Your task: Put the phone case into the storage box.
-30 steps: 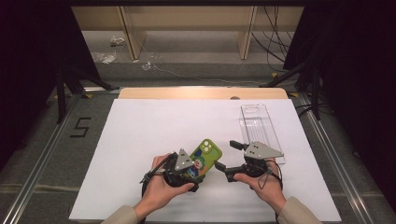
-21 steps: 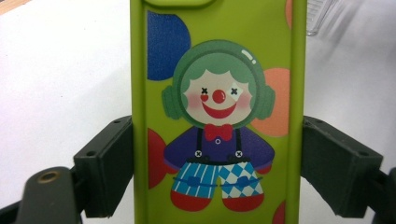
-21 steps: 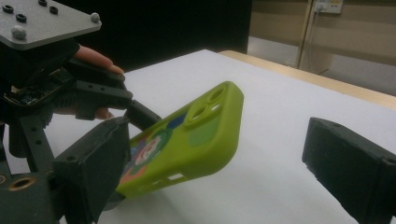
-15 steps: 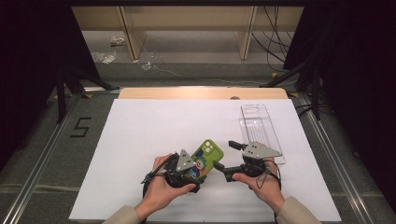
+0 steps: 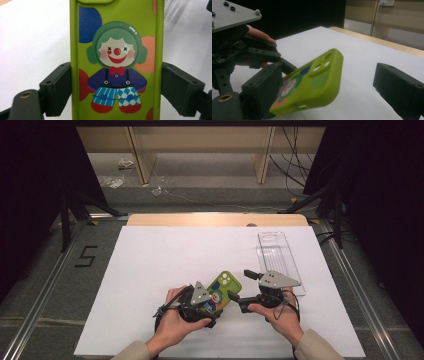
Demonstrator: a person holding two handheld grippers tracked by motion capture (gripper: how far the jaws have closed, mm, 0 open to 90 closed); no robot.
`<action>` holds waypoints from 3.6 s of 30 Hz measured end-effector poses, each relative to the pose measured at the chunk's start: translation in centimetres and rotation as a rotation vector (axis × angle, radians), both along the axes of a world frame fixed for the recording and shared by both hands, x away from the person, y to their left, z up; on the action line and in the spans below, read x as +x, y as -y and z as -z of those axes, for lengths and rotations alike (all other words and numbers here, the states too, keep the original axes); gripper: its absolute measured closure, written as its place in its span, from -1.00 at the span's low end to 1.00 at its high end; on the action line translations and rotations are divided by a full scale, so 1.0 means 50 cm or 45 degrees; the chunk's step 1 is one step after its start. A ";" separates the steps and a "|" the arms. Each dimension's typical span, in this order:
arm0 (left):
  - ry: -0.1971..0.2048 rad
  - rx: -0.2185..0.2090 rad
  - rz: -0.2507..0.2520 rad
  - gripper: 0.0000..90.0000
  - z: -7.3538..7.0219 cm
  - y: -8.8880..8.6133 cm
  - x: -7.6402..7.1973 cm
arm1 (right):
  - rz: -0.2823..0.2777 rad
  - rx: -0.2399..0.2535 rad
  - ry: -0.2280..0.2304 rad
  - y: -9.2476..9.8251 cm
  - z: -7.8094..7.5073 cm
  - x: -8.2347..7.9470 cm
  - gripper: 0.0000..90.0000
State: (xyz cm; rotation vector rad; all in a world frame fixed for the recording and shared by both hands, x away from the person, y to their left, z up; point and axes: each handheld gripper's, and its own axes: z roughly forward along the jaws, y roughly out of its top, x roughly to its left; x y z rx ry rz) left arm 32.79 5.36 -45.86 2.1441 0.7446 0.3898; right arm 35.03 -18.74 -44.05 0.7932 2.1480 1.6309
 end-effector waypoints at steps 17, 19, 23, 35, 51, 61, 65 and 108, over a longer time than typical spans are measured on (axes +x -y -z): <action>0.005 -0.001 0.016 -0.64 0.001 0.011 -0.006 | -0.009 -0.006 -0.010 -0.014 0.003 0.006 -0.76; 0.007 -0.003 0.018 -0.64 0.001 0.012 -0.006 | -0.009 -0.007 -0.011 -0.015 0.004 0.007 -0.76; 0.006 0.001 0.024 -0.64 0.001 0.014 -0.007 | -0.009 -0.006 -0.013 -0.017 0.004 0.008 -0.76; 0.007 -0.002 0.034 -0.64 0.002 0.021 -0.011 | 0.005 -0.008 -0.028 -0.023 0.006 0.014 -0.72; 0.006 -0.001 0.045 -0.64 0.004 0.029 -0.014 | 0.019 -0.014 -0.043 -0.031 0.010 0.023 -0.66; 0.006 0.000 0.048 -0.64 0.005 0.030 -0.014 | 0.026 -0.012 -0.062 -0.035 0.012 0.027 -0.56; 0.007 0.000 0.049 -0.64 0.005 0.030 -0.015 | 0.042 -0.014 -0.072 -0.035 0.013 0.028 -0.46; 0.011 0.000 0.036 -0.64 0.006 0.032 -0.014 | 0.071 0.024 -0.134 -0.038 0.007 0.031 0.30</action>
